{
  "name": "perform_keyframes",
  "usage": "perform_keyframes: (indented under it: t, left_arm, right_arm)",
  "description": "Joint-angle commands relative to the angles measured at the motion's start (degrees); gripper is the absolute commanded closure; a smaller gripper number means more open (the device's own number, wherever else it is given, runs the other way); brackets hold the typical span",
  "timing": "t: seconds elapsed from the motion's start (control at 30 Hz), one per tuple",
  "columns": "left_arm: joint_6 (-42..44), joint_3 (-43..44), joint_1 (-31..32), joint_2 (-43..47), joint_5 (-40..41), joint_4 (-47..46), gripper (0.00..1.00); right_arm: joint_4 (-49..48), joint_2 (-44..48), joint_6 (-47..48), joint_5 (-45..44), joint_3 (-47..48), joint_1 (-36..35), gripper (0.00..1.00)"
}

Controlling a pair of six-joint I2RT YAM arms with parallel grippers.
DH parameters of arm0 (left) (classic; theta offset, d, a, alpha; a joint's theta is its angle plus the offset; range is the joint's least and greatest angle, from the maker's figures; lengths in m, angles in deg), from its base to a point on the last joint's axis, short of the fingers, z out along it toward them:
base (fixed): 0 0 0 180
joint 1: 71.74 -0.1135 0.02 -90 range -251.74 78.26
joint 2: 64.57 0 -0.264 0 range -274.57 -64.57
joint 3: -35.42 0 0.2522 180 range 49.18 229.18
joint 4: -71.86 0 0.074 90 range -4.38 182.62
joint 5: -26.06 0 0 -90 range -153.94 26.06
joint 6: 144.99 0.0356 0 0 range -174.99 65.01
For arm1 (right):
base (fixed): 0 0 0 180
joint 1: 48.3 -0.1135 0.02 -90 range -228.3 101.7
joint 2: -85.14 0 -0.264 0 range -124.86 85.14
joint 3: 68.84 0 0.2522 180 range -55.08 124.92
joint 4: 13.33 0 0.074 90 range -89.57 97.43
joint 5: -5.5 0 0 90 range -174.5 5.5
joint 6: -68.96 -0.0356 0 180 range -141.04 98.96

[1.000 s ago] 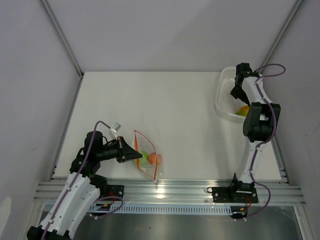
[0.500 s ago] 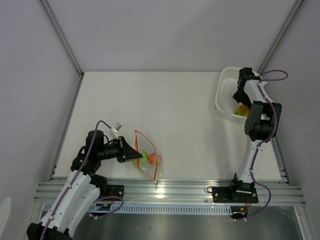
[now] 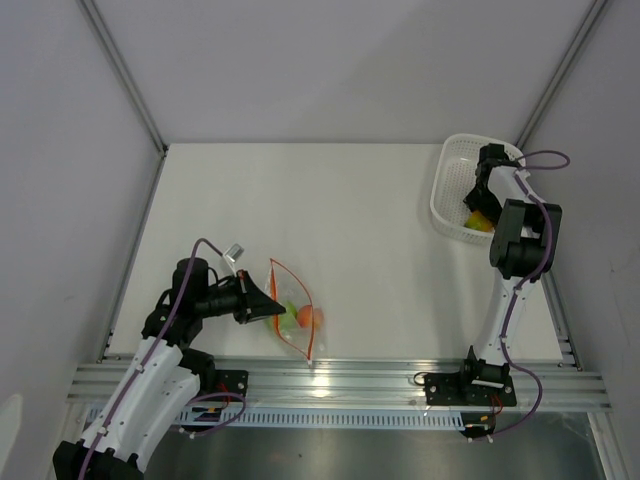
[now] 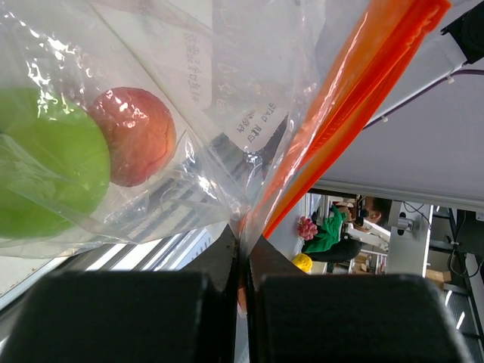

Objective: Place the food in the zip-top bag and seal the zipper
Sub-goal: Pick up the fake fruit from the bin.

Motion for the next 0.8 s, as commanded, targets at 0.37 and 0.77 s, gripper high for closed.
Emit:
perform_keyframes:
  t: [0.37, 0.77]
  left_arm:
    - [-1.7, 1.2, 0.2, 1.4, 0.7, -1.4, 0.99]
    - [-0.7, 0.7, 0.2, 4.2, 0.0, 1.5, 0.99]
  right_arm:
    - [-5.2, 2.3, 4.6, 5.6, -6.6, -2.5, 0.17]
    - [-6.3, 9.4, 7.8, 11.3, -5.2, -2.5, 0.66]
